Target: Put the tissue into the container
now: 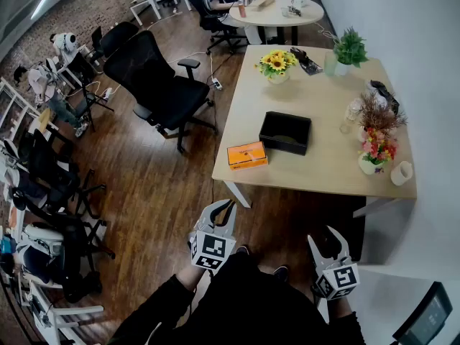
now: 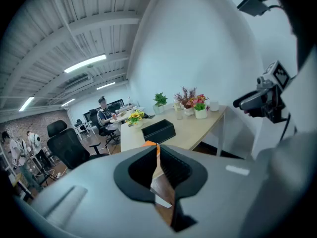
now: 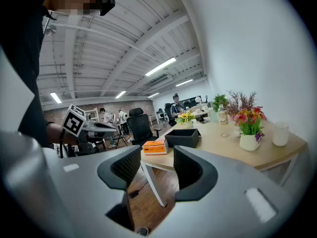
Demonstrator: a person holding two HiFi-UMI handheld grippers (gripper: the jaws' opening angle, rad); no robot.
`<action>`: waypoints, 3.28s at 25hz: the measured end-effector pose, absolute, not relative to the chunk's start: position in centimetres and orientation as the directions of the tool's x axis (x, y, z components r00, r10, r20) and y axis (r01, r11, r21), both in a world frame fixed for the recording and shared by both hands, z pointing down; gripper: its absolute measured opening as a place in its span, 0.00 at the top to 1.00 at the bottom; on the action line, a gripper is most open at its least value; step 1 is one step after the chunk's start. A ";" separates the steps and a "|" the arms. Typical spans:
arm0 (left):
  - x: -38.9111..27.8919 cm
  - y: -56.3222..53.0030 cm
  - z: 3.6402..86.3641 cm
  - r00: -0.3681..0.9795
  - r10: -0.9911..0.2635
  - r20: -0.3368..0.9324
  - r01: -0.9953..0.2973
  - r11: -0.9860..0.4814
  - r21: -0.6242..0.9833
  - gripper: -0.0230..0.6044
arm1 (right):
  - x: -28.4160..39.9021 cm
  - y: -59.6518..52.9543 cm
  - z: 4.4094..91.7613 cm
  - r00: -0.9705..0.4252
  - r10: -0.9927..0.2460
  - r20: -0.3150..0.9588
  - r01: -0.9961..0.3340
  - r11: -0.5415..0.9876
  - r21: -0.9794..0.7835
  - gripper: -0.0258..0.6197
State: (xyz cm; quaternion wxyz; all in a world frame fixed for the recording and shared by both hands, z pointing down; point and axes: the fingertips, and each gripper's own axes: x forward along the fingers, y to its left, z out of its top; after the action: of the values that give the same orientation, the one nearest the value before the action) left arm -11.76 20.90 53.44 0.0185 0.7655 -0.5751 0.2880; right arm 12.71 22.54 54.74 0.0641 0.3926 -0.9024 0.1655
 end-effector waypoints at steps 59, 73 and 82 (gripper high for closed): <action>-18.5 -0.6 65.2 0.242 -0.467 0.851 -0.542 -0.792 -0.281 0.44 | 4.0 -7.8 56.1 -0.696 -0.616 0.370 -0.715 0.641 -0.278 0.82; -14.6 -8.0 58.5 0.314 -0.568 0.761 -0.437 -0.798 -0.415 0.43 | 6.4 -7.5 55.7 -0.631 -0.694 0.346 -0.776 0.570 -0.271 0.82; -8.9 -11.8 59.1 0.382 -0.511 0.770 -0.267 -0.859 -0.437 0.43 | 9.3 -6.3 56.2 -0.557 -0.751 0.354 -0.830 0.487 -0.273 0.83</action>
State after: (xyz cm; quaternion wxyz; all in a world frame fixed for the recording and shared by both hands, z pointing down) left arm -8.89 -11.82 59.13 -0.1212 0.8223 -0.2366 0.5031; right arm 9.30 -6.26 56.25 0.0935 0.4613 -0.8571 0.2096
